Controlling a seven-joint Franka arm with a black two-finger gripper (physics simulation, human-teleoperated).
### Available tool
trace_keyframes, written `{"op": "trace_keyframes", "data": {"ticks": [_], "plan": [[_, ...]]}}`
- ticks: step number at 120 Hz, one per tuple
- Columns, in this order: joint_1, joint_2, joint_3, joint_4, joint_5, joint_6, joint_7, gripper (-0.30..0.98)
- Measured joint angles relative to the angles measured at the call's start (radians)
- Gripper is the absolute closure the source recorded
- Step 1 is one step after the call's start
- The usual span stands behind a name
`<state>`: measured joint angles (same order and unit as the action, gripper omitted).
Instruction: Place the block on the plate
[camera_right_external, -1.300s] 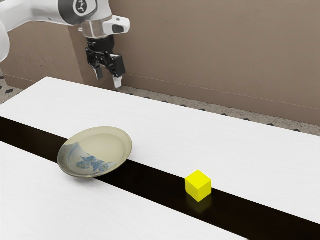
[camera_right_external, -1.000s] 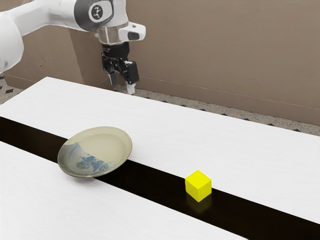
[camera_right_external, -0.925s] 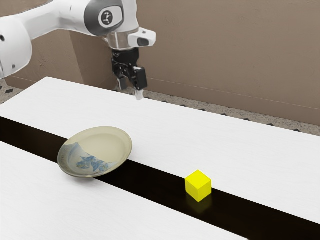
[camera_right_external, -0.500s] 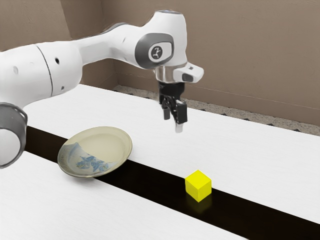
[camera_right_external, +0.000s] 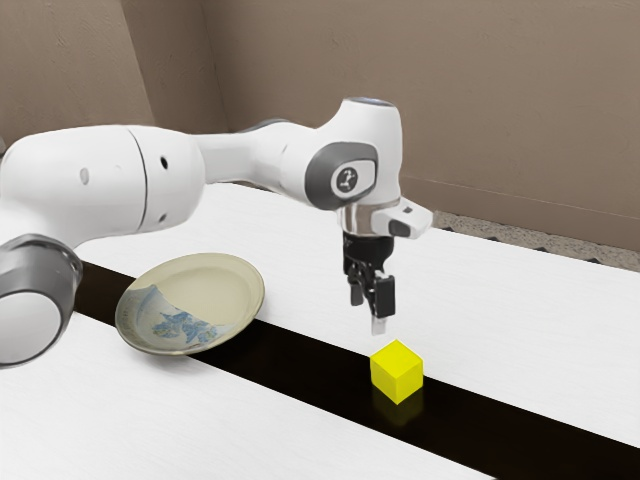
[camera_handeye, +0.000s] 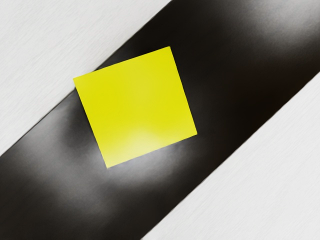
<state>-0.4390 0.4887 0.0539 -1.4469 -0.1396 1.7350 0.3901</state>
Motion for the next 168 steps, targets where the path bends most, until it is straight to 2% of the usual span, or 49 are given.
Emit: {"op": "trace_keyframes", "data": {"ticks": [32,76,156,168], "plan": [[-0.01,0.001,0.022,-0.085,-0.044,0.094,0.027,0.0],[-0.017,0.137,0.029,0.043,-0.05,0.125,0.052,0.0],[-0.032,0.253,0.027,0.076,-0.077,0.159,0.097,0.0],[-0.032,0.26,0.027,0.077,-0.078,0.163,0.1,0.03]]}}
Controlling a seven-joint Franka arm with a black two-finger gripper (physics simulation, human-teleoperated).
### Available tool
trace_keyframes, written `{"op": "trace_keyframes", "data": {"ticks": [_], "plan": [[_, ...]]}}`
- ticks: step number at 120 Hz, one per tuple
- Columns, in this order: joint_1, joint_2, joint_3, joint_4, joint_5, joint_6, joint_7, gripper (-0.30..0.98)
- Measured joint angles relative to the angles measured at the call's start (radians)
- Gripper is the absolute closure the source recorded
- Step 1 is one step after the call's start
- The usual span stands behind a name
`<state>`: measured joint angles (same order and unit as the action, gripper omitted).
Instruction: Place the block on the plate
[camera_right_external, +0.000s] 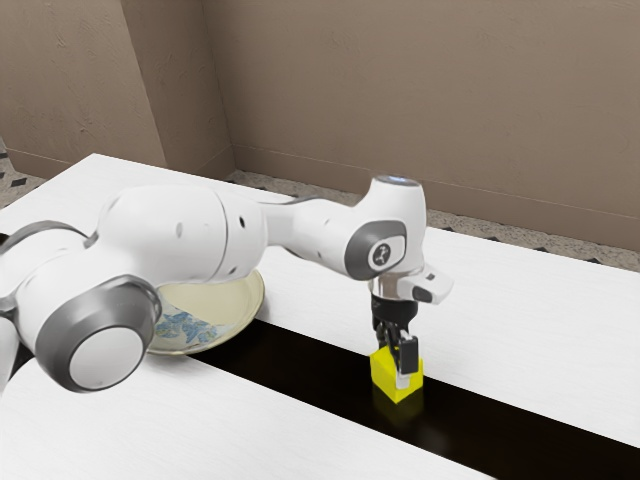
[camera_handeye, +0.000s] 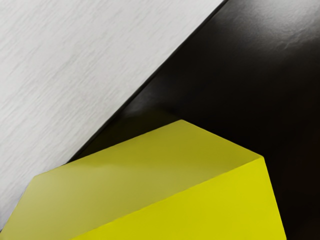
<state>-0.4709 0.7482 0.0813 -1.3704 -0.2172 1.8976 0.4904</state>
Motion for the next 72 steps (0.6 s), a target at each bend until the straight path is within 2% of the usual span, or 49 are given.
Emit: {"op": "trace_keyframes", "data": {"ticks": [29,72], "plan": [[0.0,0.0,0.003,0.0,0.001,0.006,0.003,0.2],[0.0,-0.043,0.017,0.0,0.003,-0.009,0.006,0.24]]}}
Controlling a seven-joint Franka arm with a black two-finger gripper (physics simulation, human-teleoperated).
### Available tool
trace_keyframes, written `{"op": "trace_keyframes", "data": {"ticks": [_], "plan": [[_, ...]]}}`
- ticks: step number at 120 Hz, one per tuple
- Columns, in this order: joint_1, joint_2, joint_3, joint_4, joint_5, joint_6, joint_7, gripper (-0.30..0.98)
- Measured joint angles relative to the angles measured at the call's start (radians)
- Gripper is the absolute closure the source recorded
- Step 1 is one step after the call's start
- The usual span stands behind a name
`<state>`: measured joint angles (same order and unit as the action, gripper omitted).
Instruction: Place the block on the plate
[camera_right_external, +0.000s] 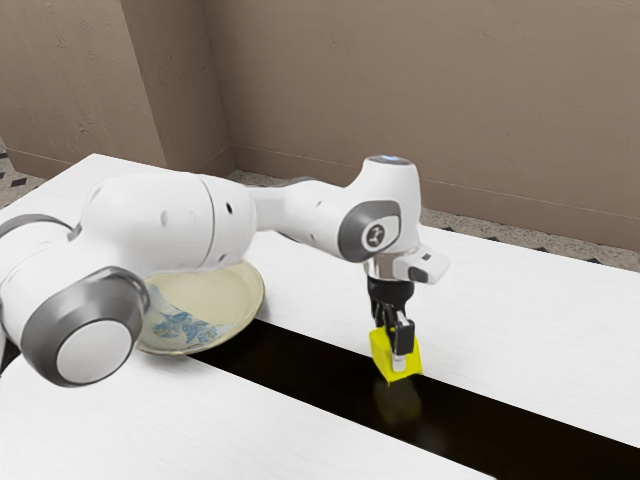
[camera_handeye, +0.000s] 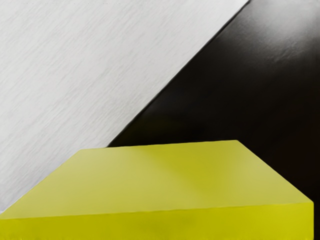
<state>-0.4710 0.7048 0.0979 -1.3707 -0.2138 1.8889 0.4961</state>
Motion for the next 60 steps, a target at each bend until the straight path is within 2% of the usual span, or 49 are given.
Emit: {"op": "trace_keyframes", "data": {"ticks": [34,60], "plan": [[0.0,-0.086,0.076,-0.012,0.008,-0.034,0.001,0.24],[0.0,-0.198,0.123,-0.149,0.015,-0.033,0.002,0.25]]}}
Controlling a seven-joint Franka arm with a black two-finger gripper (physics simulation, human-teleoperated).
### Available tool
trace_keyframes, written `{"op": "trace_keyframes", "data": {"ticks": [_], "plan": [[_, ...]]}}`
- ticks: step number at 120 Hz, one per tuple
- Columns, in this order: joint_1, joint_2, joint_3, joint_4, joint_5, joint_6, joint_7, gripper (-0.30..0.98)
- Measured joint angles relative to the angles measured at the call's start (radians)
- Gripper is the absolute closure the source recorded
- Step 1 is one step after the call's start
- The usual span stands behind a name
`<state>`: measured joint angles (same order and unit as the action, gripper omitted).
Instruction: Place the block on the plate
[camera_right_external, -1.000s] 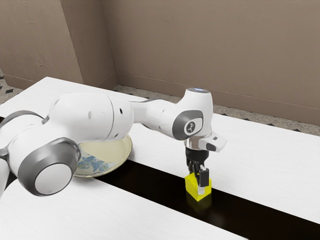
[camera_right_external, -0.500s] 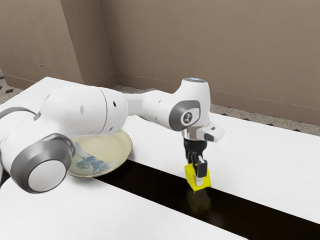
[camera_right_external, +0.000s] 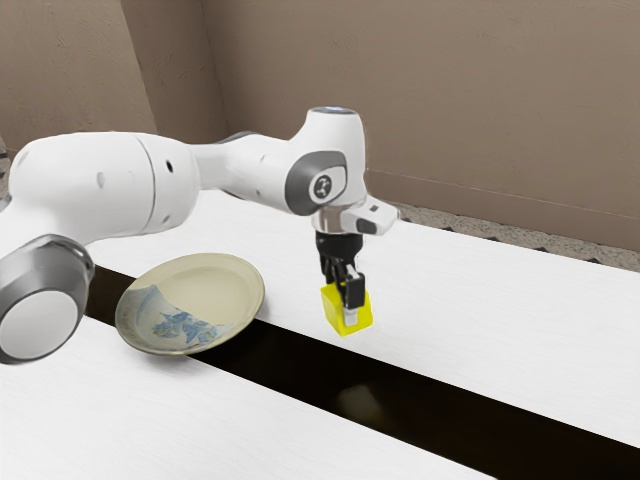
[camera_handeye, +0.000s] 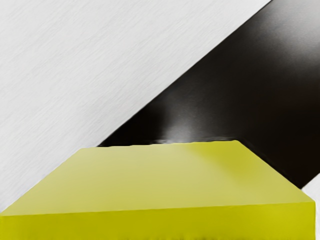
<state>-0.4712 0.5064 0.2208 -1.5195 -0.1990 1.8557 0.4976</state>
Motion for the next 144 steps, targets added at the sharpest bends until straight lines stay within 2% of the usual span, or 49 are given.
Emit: {"op": "trace_keyframes", "data": {"ticks": [67,109,144], "plan": [[0.002,-0.223,0.209,-0.275,0.072,0.056,0.002,0.25],[0.011,-0.241,0.351,-0.32,0.102,0.093,0.006,0.25],[0.051,-0.244,0.404,-0.4,0.106,0.126,0.019,0.25]]}}
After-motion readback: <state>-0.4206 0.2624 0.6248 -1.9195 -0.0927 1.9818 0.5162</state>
